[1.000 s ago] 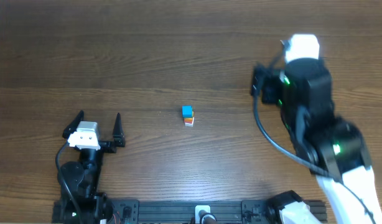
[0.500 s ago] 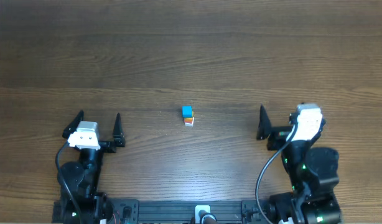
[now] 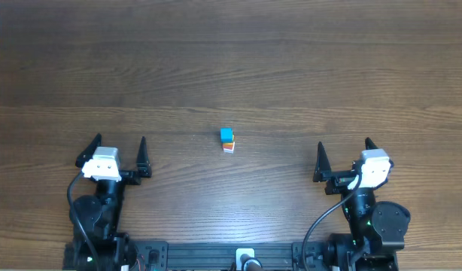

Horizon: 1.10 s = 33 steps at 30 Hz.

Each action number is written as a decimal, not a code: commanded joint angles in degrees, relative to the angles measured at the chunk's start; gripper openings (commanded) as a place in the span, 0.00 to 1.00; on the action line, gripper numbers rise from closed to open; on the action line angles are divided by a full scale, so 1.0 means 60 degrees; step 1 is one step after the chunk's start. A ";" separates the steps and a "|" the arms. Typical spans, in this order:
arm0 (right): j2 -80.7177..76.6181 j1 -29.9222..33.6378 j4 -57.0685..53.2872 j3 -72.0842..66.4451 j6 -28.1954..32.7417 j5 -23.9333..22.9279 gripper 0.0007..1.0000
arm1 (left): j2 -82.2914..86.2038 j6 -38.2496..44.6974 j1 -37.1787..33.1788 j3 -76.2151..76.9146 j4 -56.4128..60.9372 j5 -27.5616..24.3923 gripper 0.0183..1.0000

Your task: Stack Cubes

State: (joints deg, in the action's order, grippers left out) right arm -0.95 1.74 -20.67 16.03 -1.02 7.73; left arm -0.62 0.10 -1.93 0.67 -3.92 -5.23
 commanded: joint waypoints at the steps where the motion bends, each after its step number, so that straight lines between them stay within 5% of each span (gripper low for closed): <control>1: 0.0098 0.0055 0.0535 -0.0310 0.0568 0.0342 0.99 | 0.0047 0.0160 0.0036 -0.0055 0.0000 -0.0084 1.00; 15: 0.0106 -0.0033 0.3300 -0.2583 0.0572 0.0270 0.99 | 0.0047 0.0160 0.0036 -0.0055 0.0000 -0.0084 1.00; 33: 0.0095 -0.0047 0.2852 -0.2623 0.0572 0.0204 0.99 | 0.0047 0.0160 0.0036 -0.0055 0.0000 -0.0084 1.00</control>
State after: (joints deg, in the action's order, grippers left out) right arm -0.91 1.67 -3.33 0.62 2.00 8.71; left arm -0.62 0.25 -1.93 0.67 -3.92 -5.23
